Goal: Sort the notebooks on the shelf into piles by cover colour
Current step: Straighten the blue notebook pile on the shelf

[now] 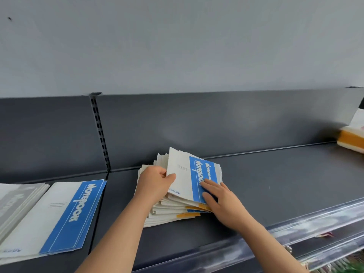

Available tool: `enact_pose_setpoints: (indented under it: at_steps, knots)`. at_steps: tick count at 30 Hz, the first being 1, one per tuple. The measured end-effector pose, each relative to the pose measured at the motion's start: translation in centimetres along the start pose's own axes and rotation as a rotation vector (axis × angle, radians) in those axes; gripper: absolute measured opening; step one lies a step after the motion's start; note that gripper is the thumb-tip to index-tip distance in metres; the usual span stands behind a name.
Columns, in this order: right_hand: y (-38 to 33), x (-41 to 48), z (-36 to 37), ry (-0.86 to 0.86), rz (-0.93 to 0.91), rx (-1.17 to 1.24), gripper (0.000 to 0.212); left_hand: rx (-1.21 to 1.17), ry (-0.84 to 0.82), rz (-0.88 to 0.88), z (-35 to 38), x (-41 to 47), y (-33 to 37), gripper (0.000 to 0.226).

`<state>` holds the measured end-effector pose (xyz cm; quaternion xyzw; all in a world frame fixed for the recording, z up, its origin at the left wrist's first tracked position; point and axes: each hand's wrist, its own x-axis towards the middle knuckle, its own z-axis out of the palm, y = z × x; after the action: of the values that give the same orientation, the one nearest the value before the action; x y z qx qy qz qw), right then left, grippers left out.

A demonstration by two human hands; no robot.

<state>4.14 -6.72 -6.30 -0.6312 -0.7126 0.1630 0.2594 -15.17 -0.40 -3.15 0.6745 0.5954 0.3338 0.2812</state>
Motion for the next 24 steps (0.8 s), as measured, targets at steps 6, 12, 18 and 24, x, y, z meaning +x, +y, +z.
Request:
enact_pose_setpoints:
  at_steps: [6,12,18,24]
  knots:
    - [2.1,0.5,0.1,0.111,0.078,0.126,0.025,-0.004,0.107,-0.088,-0.4,-0.7,-0.2,0.011]
    - [1.7,0.5,-0.1,0.063,0.068,0.151,0.036,-0.026,0.171,-0.117,0.3,-1.3,0.9,0.008]
    - [1.1,1.0,0.8,0.084,0.032,0.332,0.03,-0.013,0.152,-0.146,0.2,-1.2,0.0,0.013]
    - [1.4,1.4,1.2,0.112,0.01,0.176,0.027,-0.099,0.15,-0.138,-0.2,-1.8,-0.2,0.011]
